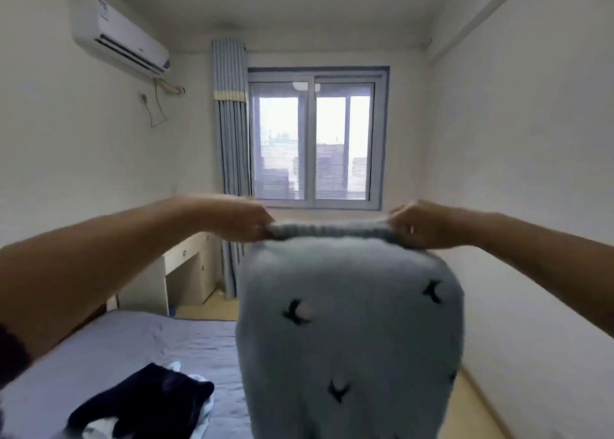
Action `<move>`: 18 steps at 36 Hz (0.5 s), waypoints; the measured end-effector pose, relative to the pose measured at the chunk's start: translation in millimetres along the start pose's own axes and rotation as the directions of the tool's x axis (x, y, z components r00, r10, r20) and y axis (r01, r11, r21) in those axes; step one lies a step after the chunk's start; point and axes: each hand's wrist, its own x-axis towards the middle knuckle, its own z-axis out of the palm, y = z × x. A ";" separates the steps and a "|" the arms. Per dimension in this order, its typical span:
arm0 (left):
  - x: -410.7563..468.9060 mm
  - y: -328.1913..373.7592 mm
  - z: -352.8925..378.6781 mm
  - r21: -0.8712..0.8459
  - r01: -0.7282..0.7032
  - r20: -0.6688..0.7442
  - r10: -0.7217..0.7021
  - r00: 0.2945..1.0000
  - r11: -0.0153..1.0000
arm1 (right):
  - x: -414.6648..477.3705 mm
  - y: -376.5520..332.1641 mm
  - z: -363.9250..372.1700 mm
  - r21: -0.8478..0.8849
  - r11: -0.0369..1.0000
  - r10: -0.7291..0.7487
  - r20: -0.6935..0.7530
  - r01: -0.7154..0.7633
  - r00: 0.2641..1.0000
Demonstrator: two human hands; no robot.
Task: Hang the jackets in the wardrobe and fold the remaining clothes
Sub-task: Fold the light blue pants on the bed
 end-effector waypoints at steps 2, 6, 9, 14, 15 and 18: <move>6.1 -4.0 9.5 -0.027 0.076 0.091 -0.073 0.993 0.997 | -6.9 3.4 18.5 -0.046 0.998 0.052 0.220 -0.043 0.974; 2.6 -19.2 -11.6 0.056 -0.001 -0.224 0.014 0.975 0.998 | -0.1 22.6 -9.4 -0.002 0.998 0.066 -0.083 -0.066 0.994; 7.8 -9.0 -9.1 0.144 -0.028 -0.082 0.040 0.996 0.989 | 5.7 15.1 -9.6 -0.067 0.998 -0.003 0.044 0.006 0.999; 5.2 -11.3 -16.3 -0.114 -0.062 -0.144 0.045 0.989 0.992 | 6.3 12.3 -22.4 0.008 0.999 0.047 -0.035 -0.046 0.998; 3.9 -9.8 -16.1 -0.203 -0.052 -0.088 0.035 0.995 0.978 | 6.2 9.9 -23.0 0.029 0.998 0.057 -0.005 -0.057 0.998; 4.8 -7.6 -16.7 -0.356 0.005 0.109 0.036 0.993 0.934 | 8.7 7.3 -25.0 0.170 0.976 0.106 0.169 -0.135 0.980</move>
